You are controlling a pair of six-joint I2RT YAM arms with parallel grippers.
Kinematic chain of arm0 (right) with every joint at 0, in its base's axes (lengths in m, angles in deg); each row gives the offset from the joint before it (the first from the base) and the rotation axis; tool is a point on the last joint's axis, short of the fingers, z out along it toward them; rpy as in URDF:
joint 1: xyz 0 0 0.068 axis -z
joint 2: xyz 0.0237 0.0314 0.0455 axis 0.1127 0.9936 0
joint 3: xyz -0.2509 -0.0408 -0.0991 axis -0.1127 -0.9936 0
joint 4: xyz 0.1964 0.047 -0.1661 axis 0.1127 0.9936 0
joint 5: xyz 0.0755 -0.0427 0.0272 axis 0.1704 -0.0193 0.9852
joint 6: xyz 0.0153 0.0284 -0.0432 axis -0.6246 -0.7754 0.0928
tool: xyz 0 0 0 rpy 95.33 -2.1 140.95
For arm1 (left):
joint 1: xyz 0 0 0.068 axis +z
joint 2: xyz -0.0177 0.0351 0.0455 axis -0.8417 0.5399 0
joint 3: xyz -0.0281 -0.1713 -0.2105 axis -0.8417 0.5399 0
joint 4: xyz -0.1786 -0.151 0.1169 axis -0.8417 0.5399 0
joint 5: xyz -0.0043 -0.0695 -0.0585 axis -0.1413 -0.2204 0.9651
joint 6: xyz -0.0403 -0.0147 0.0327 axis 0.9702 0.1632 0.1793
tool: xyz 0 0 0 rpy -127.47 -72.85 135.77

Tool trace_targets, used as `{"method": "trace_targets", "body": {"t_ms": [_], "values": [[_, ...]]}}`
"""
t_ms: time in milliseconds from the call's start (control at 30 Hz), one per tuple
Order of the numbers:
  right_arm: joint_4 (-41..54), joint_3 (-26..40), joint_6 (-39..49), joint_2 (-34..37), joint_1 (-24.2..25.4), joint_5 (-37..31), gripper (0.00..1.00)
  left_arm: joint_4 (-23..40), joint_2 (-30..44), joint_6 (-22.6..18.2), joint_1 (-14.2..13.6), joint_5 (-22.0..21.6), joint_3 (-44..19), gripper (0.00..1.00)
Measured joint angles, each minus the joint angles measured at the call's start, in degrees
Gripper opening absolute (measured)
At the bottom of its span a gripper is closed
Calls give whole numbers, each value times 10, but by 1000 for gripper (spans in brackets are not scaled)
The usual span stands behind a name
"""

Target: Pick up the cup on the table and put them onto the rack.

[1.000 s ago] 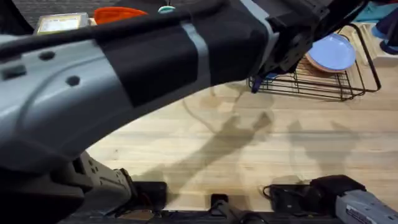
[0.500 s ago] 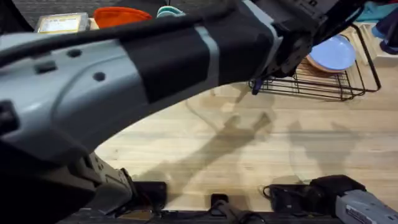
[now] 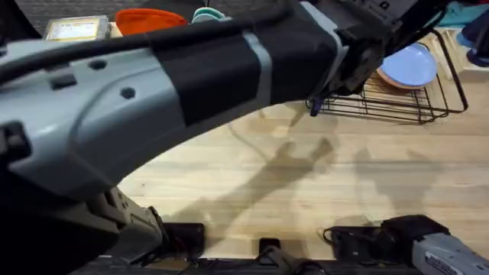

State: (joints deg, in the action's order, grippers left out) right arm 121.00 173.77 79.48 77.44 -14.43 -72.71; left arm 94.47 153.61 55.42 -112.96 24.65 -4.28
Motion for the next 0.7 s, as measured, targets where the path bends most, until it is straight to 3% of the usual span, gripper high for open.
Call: {"method": "trace_targets", "body": {"t_ms": [700], "values": [[0, 0, 0, 0, 0, 0, 994, -5, 38, 0, 0, -22, 0, 43]]}}
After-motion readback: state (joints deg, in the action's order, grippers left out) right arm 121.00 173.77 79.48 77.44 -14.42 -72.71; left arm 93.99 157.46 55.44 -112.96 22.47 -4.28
